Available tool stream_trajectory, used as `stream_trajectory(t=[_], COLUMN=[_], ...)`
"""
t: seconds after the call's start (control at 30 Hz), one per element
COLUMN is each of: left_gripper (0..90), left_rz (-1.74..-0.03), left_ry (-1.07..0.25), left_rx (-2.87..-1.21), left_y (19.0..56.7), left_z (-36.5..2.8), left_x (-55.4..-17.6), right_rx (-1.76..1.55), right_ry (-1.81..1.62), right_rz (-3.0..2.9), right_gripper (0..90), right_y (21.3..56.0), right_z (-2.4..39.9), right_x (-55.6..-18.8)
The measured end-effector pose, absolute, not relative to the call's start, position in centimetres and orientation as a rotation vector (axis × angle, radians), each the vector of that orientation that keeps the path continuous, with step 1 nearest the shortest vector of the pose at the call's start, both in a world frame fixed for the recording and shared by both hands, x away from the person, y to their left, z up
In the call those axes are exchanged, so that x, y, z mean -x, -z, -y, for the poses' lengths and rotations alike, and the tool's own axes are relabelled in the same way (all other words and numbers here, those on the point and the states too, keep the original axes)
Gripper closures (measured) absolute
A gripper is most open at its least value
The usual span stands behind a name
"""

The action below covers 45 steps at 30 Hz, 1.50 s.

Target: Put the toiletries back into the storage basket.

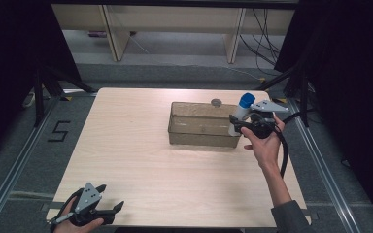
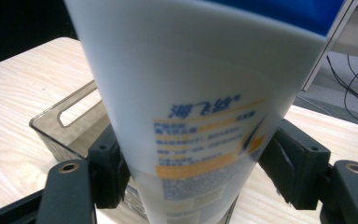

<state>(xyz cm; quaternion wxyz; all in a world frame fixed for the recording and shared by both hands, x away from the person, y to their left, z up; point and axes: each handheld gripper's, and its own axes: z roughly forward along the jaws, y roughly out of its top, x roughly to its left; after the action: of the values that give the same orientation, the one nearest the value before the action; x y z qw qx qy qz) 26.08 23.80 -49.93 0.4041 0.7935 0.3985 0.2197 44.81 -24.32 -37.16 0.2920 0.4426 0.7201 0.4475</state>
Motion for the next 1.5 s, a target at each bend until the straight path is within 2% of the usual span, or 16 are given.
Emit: stream_trajectory(t=[0.8, 1.5], left_gripper=[17.0, 17.0], left_rz=[-1.002, -1.004], left_ry=[-0.545, -0.546], left_rx=[-2.005, -2.004], left_y=[50.0, 49.9], left_z=[-23.8, -23.9], left_x=[-26.1, -26.1], right_rx=[-1.259, -1.271], right_ry=[-1.177, -1.129], right_rz=[-1.915, -1.940], right_gripper=[32.0, 32.0], right_y=[39.2, 41.2], right_z=[24.0, 23.6], right_x=[-47.9, -49.1])
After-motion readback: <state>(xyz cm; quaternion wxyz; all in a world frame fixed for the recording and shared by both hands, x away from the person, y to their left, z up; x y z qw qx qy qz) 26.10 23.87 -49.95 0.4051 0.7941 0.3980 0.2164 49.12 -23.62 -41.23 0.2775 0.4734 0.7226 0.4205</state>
